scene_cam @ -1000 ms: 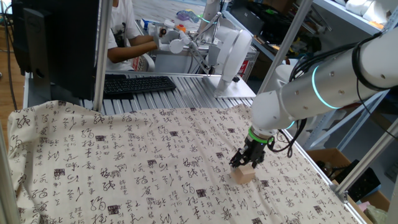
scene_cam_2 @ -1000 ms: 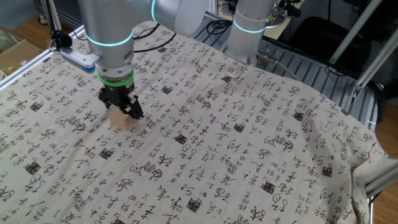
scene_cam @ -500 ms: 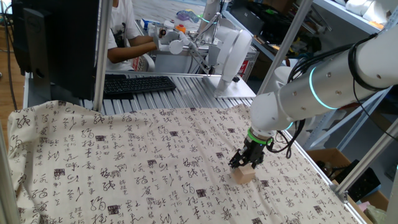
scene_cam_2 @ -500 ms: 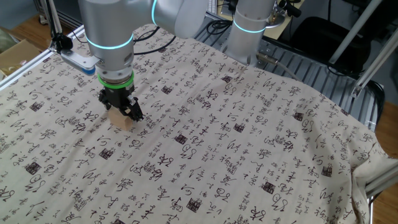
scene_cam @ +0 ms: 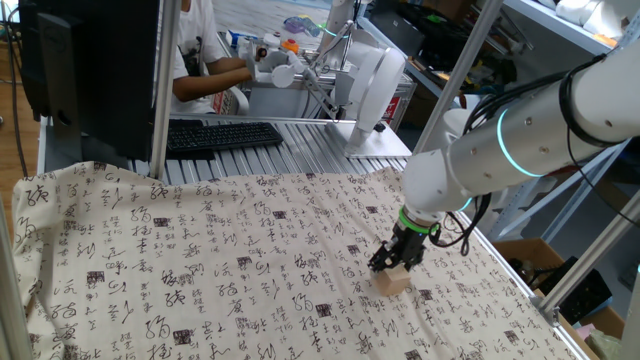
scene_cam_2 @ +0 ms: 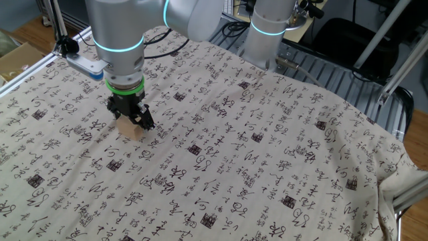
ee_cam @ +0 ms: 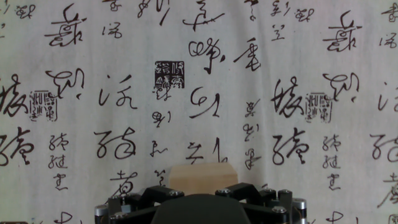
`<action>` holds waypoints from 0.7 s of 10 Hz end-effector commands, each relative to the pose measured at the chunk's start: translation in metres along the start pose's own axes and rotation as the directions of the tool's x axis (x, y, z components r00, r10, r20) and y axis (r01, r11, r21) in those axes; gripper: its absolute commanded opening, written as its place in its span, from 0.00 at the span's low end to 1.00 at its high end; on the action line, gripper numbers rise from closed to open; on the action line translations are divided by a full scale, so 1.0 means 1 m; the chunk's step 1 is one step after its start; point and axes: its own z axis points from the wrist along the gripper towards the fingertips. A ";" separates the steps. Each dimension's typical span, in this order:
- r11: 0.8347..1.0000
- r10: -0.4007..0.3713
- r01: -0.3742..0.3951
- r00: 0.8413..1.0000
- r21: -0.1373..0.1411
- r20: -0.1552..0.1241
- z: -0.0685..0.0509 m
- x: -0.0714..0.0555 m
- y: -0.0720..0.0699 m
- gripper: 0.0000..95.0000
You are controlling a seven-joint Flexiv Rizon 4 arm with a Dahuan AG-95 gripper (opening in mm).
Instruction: Pick up the small block on the left and move it to the right
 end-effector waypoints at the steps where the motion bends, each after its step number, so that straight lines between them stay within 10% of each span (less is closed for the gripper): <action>1: 1.000 -0.001 0.001 1.000 -0.005 0.001 0.002 0.000 0.000 0.60; 4: 1.000 -0.003 0.003 1.000 0.000 0.003 0.005 0.000 0.000 0.60; 6: 0.999 -0.028 0.027 1.000 -0.032 -0.011 0.004 0.000 0.000 0.00; 7: 0.999 -0.020 0.019 1.000 -0.047 -0.012 0.003 0.000 -0.001 0.00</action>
